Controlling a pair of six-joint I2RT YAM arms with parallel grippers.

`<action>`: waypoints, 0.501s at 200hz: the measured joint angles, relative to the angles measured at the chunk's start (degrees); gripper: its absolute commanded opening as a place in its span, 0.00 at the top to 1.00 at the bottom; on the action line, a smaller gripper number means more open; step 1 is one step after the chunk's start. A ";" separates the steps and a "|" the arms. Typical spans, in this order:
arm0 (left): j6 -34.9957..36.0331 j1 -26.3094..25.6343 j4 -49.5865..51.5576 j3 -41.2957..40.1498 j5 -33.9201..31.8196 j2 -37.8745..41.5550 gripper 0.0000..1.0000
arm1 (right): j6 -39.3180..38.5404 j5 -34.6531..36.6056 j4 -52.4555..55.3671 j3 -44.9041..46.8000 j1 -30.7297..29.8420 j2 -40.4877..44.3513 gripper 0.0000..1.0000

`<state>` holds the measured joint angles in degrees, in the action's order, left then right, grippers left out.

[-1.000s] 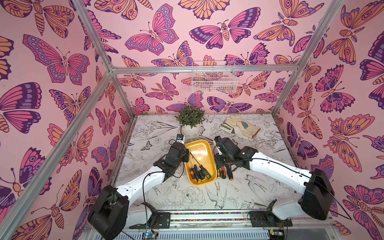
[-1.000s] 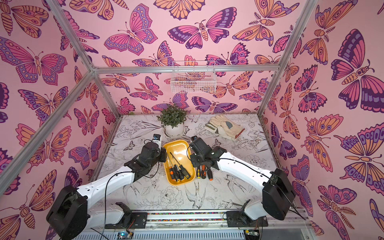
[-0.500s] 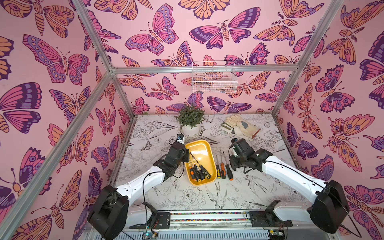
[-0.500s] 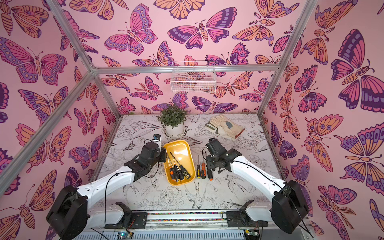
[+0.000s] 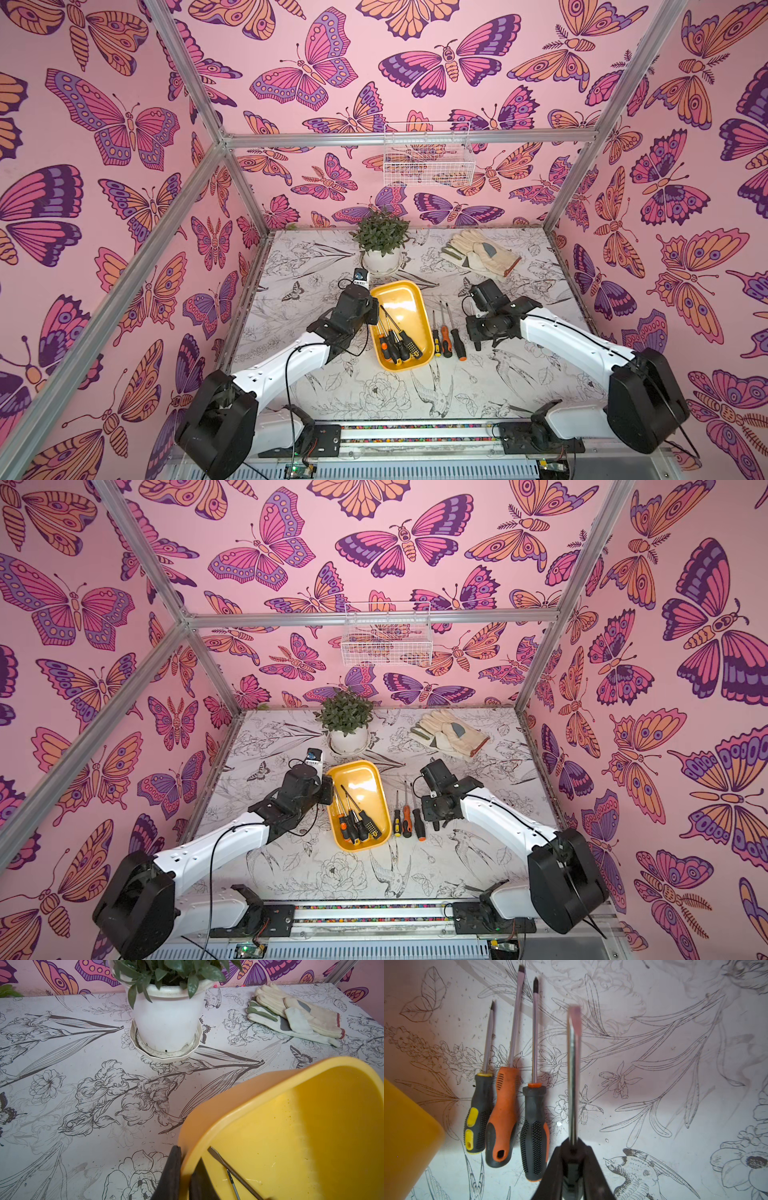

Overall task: Take out the screwdriver from the storage box
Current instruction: Place the screwdriver at the center of the board.

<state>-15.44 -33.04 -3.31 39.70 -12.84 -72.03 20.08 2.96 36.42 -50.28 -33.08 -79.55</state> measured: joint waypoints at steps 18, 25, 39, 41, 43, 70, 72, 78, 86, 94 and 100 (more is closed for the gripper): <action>0.00 0.00 0.00 0.00 0.00 0.00 1.00 | -0.26 -1.20 -0.66 0.00 0.00 -1.66 1.00; 0.00 0.00 0.02 0.00 0.00 0.00 1.00 | -0.37 -1.60 -0.85 0.00 0.00 -2.23 1.00; -0.02 0.02 -0.24 0.00 0.00 -0.55 1.00 | -0.46 -2.23 -1.11 0.00 0.07 -3.17 1.00; -0.02 0.02 -0.28 0.00 0.00 -0.70 1.00 | -0.48 -2.27 -1.18 0.00 0.07 -3.30 1.00; -0.02 0.02 -0.28 0.00 0.00 -0.83 1.00 | -0.48 -2.36 -1.25 0.00 0.07 -3.43 1.00; -0.07 0.00 -0.26 0.00 0.72 -1.66 1.00 | -0.57 -3.30 -1.73 0.00 0.24 -5.01 1.00; -0.07 0.00 -0.26 0.00 0.81 -1.66 1.00 | -0.59 -3.34 -1.77 0.00 0.28 -5.16 1.00; -0.07 0.02 -0.28 0.00 0.92 -1.66 1.00 | -0.61 -3.54 -1.97 0.00 0.37 -5.51 1.00; -0.07 0.00 -0.31 0.00 0.96 -1.66 1.00 | -0.61 -3.72 -2.23 0.02 0.46 -5.88 1.00; -0.07 0.02 -0.28 0.00 1.05 -1.66 1.00 | -0.61 -3.93 -2.54 0.07 0.55 -6.19 1.00; -0.07 0.02 -0.28 0.00 1.07 -1.66 1.00 | -0.61 -4.13 -2.75 0.13 0.59 -6.38 1.00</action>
<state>-15.51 -33.01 -3.60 39.70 -11.77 -73.69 19.46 -1.17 33.67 -50.15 -32.49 -85.93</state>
